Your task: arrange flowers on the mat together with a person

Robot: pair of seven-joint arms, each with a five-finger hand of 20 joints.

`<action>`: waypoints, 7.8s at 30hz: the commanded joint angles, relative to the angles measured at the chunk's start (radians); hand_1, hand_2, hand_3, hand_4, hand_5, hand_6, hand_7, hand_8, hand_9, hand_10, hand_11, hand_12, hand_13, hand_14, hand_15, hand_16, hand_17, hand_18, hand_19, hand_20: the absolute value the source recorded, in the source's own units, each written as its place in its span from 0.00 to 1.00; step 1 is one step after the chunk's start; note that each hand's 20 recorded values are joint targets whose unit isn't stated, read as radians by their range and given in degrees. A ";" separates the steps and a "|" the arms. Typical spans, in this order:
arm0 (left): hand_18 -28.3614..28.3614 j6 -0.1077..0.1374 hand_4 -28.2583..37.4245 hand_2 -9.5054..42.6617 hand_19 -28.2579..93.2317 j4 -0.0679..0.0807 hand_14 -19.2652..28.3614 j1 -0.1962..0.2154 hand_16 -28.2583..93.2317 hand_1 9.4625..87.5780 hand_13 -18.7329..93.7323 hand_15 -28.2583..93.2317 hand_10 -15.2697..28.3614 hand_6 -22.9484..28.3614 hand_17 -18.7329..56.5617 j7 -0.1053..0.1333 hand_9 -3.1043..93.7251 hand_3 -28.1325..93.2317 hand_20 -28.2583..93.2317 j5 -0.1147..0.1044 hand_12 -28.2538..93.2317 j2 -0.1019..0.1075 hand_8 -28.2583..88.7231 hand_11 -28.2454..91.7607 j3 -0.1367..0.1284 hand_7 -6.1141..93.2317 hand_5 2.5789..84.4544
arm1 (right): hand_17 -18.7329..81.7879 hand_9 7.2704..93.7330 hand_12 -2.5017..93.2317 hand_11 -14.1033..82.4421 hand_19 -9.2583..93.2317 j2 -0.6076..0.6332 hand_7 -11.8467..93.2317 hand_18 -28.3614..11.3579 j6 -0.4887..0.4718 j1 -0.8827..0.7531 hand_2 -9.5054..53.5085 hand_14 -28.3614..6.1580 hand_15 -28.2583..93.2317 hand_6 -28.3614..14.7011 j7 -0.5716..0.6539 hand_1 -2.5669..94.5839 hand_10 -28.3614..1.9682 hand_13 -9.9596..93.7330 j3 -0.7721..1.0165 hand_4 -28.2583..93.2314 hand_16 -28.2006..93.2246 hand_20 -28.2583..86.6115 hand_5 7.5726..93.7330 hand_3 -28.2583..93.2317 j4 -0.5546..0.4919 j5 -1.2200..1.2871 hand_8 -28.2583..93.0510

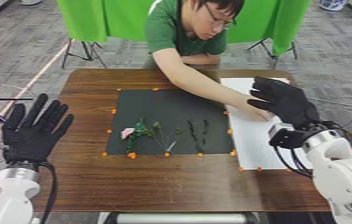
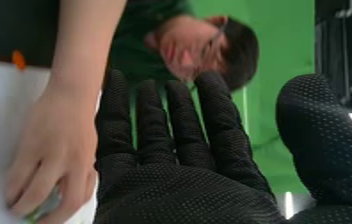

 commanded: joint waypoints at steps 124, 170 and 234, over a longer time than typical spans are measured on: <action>0.75 0.018 0.00 0.40 0.52 -0.001 0.72 0.025 0.16 0.23 0.42 0.49 0.71 0.58 0.17 -0.057 0.42 0.82 0.35 0.042 0.29 -0.022 0.16 0.41 0.034 0.15 0.47 | 0.49 0.83 0.48 0.26 0.69 0.080 0.67 0.38 0.275 0.472 0.00 0.82 0.50 0.80 -0.090 0.64 0.78 0.75 -0.649 0.00 0.59 0.57 0.63 0.80 0.158 -1.363 0.19; 0.75 0.008 0.00 0.42 0.53 0.038 0.73 -0.076 0.16 0.23 0.42 0.50 0.71 0.58 0.18 -0.080 0.42 0.82 0.35 0.043 0.29 0.025 0.16 0.41 0.104 0.15 0.48 | 0.48 0.78 0.43 0.24 0.71 -0.237 0.65 0.36 0.159 0.769 0.00 0.79 0.50 0.76 0.109 0.63 0.74 0.70 -1.131 0.00 0.56 0.54 0.60 0.81 0.527 -1.549 0.17; 0.76 -0.005 0.00 0.47 0.52 -0.006 0.72 0.061 0.17 0.20 0.42 0.49 0.69 0.57 0.17 -0.041 0.43 0.78 0.35 0.025 0.29 -0.021 0.16 0.40 -0.015 0.14 0.47 | 0.36 0.42 0.17 0.26 0.49 -0.081 0.34 0.36 0.072 -0.126 0.02 0.55 0.42 0.63 0.003 0.38 0.59 0.45 0.009 0.01 0.34 0.37 0.43 0.90 -0.012 -0.369 0.10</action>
